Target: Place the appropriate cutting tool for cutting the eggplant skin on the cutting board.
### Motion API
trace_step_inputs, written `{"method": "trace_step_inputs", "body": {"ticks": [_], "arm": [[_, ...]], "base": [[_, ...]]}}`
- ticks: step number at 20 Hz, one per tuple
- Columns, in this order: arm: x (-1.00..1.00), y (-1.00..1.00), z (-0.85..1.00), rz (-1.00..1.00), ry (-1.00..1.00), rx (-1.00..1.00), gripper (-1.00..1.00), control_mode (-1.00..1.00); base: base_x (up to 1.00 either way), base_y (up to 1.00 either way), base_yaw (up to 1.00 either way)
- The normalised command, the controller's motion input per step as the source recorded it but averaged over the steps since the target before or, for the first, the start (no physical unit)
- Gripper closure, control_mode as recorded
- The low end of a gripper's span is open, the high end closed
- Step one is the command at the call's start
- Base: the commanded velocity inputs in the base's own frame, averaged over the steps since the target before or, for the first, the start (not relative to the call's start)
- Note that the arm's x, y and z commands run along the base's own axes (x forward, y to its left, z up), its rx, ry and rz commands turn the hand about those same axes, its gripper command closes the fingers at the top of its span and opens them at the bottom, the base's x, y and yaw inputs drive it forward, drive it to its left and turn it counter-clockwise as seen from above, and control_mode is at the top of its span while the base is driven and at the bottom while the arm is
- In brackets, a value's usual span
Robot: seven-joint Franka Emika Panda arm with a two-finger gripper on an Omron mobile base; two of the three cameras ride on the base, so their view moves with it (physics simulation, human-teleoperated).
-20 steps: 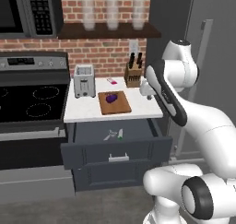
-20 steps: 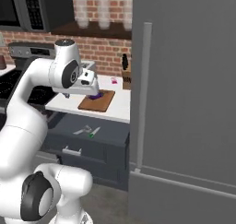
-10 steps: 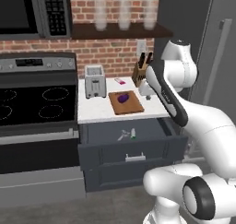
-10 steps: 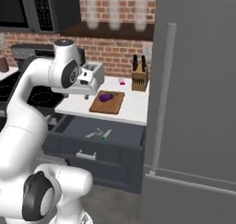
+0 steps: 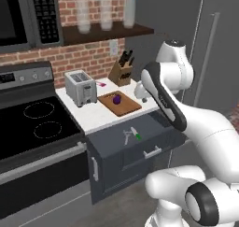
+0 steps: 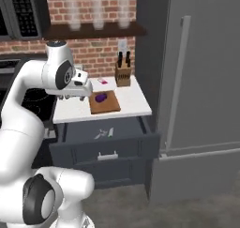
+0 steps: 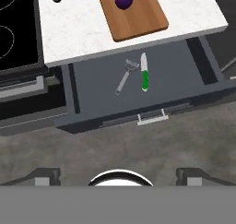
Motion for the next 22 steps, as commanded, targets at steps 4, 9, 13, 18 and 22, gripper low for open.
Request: {"method": "trace_step_inputs", "body": {"ticks": [4,9,13,18,22], "arm": [[0.0,0.0,0.0,0.0,0.0,0.0,-1.0,1.0],[0.0,0.0,0.0,0.0,0.0,0.0,-1.0,1.0],[0.0,0.0,0.0,0.0,0.0,0.0,-1.0,1.0],[0.0,0.0,0.0,0.0,0.0,0.0,-1.0,1.0],[0.0,0.0,0.0,0.0,0.0,0.0,-1.0,1.0]], "base": [[0.11,1.0,-0.59],[0.42,1.0,-0.49],[0.33,0.89,-0.35],[-0.11,0.26,-0.16],[-0.44,0.04,-0.12]]}}
